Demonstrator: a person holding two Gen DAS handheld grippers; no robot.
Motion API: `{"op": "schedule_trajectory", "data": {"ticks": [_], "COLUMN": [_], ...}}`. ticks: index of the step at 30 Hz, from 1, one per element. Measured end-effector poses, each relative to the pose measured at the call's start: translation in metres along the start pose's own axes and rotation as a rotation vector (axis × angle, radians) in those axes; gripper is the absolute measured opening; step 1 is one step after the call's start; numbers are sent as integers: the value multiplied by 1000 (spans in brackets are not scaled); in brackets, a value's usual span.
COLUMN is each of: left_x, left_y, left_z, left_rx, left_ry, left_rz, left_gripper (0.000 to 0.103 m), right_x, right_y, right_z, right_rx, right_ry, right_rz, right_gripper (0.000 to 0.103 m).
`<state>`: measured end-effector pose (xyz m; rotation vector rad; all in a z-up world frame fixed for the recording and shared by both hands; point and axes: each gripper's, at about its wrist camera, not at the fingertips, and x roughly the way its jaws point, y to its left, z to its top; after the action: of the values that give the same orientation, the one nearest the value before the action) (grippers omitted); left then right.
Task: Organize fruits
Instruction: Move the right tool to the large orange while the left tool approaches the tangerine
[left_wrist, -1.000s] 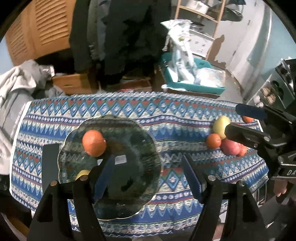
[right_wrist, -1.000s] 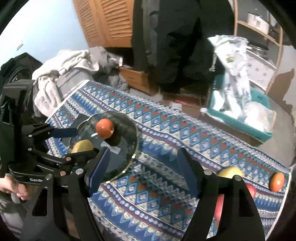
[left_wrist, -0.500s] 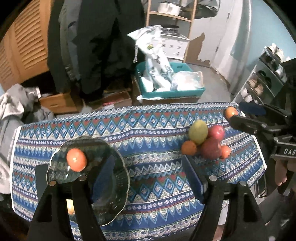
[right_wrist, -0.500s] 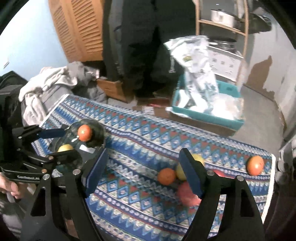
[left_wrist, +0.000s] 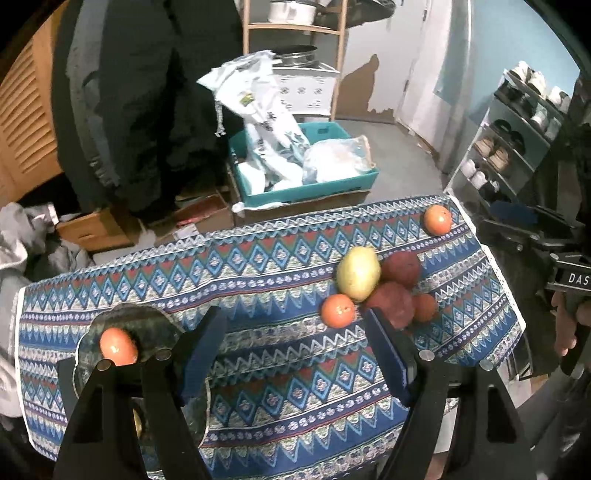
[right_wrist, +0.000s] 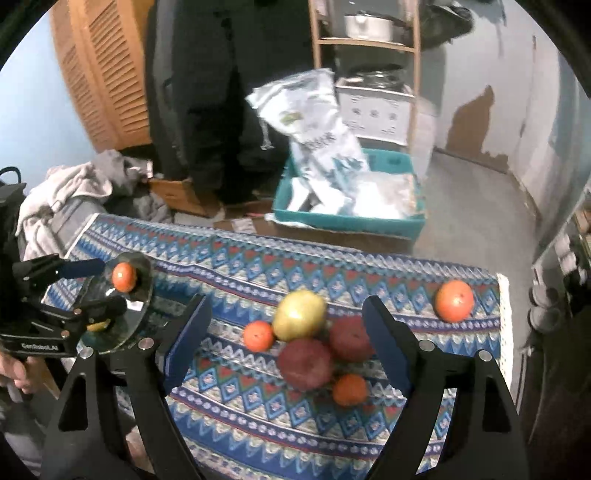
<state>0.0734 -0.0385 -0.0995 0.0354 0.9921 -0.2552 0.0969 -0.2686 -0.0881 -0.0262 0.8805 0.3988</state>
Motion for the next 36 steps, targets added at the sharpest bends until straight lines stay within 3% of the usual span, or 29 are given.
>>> {"op": "schedule_trajectory", "data": {"ticks": [11,21,36], "left_x": [22,54,129], "left_y": [-29,-35,-9], "left_z": [20,51,84], "left_rx": [44,98,12], "left_ry": [34,83,193], "left_rz": [-33,-40,-85], "left_gripper": [79,79,79], "right_x": [-3,15,94], "right_y": [-53,-101,-191], "right_z": [-14,-3,11], "right_rx": [80,118,187], "right_ry": [20,86,271], "right_rz": [-50,-83,-126], "right_gripper": [84,84,84]}}
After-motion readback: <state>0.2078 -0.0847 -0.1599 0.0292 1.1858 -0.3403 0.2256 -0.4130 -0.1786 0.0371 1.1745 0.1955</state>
